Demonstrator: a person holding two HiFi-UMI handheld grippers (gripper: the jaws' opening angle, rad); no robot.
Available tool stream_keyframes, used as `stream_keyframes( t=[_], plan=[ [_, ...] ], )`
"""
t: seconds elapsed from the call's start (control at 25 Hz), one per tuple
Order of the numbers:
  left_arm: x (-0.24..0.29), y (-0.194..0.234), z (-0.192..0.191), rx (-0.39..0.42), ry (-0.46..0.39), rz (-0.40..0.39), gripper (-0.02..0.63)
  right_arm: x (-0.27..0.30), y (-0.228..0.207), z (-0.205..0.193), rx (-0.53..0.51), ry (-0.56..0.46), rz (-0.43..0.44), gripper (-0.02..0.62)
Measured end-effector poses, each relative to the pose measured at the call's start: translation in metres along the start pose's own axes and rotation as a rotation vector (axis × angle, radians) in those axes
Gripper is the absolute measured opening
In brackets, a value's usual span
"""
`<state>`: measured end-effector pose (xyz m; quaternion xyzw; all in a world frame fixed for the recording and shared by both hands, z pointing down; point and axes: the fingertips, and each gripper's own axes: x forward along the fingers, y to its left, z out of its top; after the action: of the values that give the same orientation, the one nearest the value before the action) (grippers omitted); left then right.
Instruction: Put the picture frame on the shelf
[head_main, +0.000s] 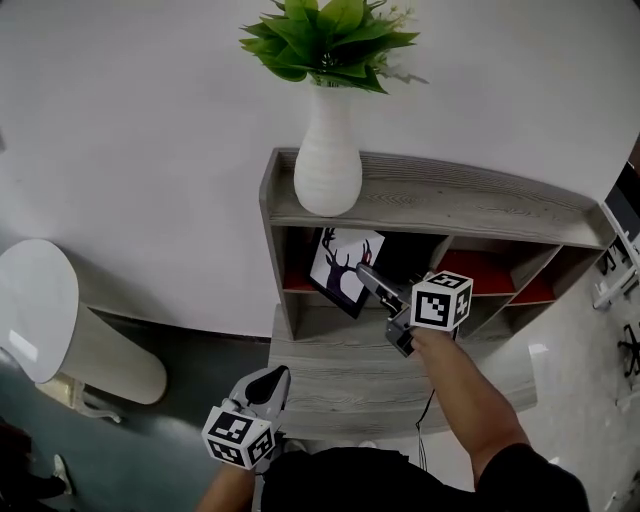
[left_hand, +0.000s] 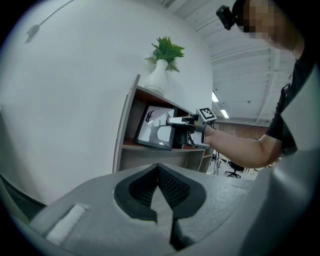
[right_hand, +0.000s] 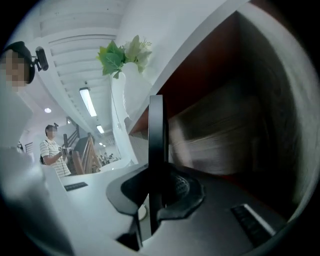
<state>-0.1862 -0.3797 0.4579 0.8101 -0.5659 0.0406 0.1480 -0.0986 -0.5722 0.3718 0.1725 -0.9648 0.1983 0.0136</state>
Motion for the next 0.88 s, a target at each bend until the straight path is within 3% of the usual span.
stream_keyframes(
  t=[0.56,0.88],
  plan=[
    [-0.013,0.026,-0.005,-0.042,-0.010,0.048,0.009,0.057,-0.020,0.013,-0.244,-0.009,-0.023,0.051],
    [-0.014,0.027,-0.007,-0.037,0.005,0.048,0.009,0.060,-0.029,0.018,-0.290,-0.013,0.017,0.048]
  ],
)
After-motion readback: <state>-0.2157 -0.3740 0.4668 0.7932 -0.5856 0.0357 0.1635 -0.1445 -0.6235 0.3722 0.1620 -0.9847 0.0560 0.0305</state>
